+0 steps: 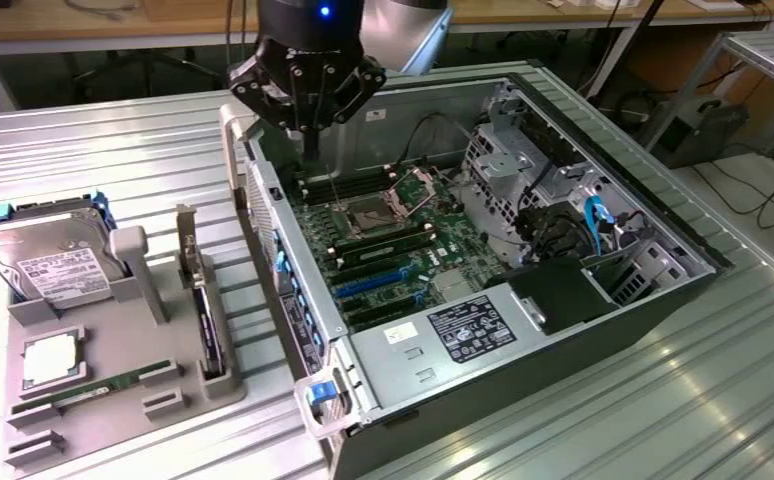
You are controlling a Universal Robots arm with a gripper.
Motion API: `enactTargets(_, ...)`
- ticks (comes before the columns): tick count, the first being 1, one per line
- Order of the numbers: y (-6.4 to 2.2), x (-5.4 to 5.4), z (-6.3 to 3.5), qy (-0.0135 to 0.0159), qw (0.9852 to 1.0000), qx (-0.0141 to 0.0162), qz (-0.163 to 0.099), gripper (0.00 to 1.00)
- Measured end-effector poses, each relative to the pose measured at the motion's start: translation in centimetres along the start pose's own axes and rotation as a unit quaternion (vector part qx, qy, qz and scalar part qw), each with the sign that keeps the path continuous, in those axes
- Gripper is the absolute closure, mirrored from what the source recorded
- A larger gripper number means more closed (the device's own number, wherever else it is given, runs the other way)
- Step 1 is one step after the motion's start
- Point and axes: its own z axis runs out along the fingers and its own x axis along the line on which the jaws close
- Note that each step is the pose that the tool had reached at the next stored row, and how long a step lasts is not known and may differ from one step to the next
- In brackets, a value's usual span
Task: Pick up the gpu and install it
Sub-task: 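Reach for the gpu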
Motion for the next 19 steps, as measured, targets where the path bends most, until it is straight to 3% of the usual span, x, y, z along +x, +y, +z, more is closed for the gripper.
enactTargets(3,-0.49,1.7,-0.03,0.0,1.0,0.0,0.0,0.89)
enactTargets(5,-1.2,4.1,0.0,0.0,1.0,0.0,0.0,0.89)
enactTargets(7,-1.72,5.6,0.08,0.0,1.0,0.0,0.0,0.89)
enactTargets(14,-2.92,8.4,0.43,0.0,1.0,0.0001,0.0,0.89)
enactTargets(19,-3.55,9.6,0.81,0.0003,1.0,0.0016,0.0,0.89)
